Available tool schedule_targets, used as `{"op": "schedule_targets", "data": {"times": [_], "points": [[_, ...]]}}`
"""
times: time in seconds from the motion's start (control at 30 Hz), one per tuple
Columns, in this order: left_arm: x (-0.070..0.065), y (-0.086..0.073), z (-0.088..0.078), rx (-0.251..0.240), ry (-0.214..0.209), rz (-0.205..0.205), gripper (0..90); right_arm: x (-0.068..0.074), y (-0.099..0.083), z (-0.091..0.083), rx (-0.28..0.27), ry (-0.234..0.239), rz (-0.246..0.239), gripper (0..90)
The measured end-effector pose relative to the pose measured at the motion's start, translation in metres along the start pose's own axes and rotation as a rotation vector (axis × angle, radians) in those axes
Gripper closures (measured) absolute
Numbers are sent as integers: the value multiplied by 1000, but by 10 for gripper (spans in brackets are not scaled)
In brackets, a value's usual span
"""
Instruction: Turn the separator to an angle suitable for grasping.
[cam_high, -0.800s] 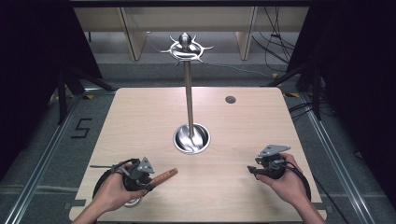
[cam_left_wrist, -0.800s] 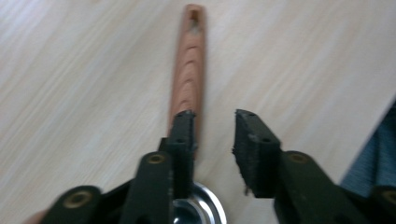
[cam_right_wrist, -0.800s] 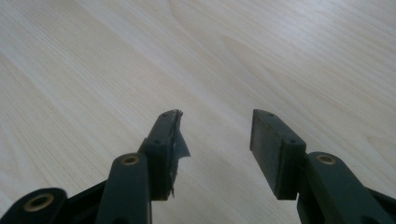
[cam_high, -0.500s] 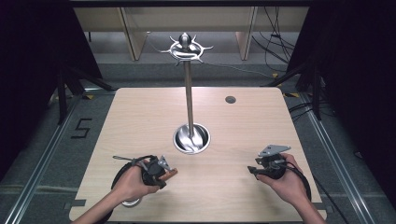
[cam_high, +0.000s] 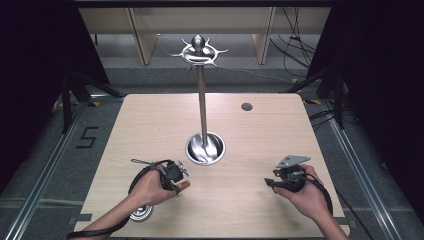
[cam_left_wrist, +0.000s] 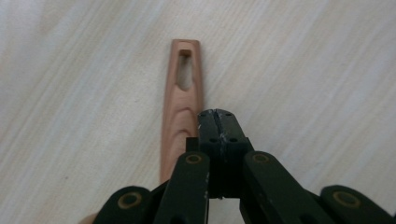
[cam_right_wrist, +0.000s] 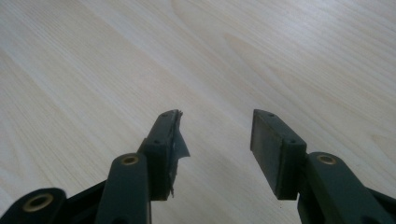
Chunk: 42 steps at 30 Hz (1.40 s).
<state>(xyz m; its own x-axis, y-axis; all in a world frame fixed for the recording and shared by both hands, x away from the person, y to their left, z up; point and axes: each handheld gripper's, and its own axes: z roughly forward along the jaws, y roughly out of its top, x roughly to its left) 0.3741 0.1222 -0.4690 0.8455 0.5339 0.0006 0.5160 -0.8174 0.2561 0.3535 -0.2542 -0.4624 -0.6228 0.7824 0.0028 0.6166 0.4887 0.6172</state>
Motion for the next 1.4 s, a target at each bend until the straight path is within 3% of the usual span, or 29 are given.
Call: {"op": "schedule_targets", "data": {"times": [0.17,0.27,0.33,0.37,0.53,0.83,0.87,0.9,1.0,1.07,1.1,1.27,1.3,1.37,1.4], "points": [[-2,3,4,18,1,10,893,-1,0,0,0,-1,-8,530],[-4,4,6,29,0,15,893,1,0,-1,9,6,17,530],[-3,4,7,44,9,22,893,1,0,-1,9,8,16,530],[-2,4,8,33,24,2,893,1,0,-1,7,7,12,530],[5,4,8,39,66,-10,893,0,0,-1,6,7,8,530],[31,3,10,36,129,-100,893,0,0,-1,5,7,7,529],[35,3,8,43,130,-105,894,-1,0,0,-2,1,-11,529],[37,2,8,34,134,-119,893,0,0,0,7,9,7,529],[43,0,6,30,139,-137,894,-1,0,1,1,4,-11,529],[48,-3,5,18,154,-172,893,0,0,1,1,5,-5,529],[51,-5,5,9,156,-214,893,0,0,1,1,5,-5,529],[60,-8,1,3,161,-236,894,0,0,-1,9,9,11,529],[62,-8,-2,-11,162,-257,893,-1,-2,2,-24,-4,-4,528],[63,-7,-5,-18,158,-262,892,-3,-1,-1,0,-2,-15,528],[63,-7,-9,-25,159,-259,891,0,-2,0,-22,1,24,528]]}}
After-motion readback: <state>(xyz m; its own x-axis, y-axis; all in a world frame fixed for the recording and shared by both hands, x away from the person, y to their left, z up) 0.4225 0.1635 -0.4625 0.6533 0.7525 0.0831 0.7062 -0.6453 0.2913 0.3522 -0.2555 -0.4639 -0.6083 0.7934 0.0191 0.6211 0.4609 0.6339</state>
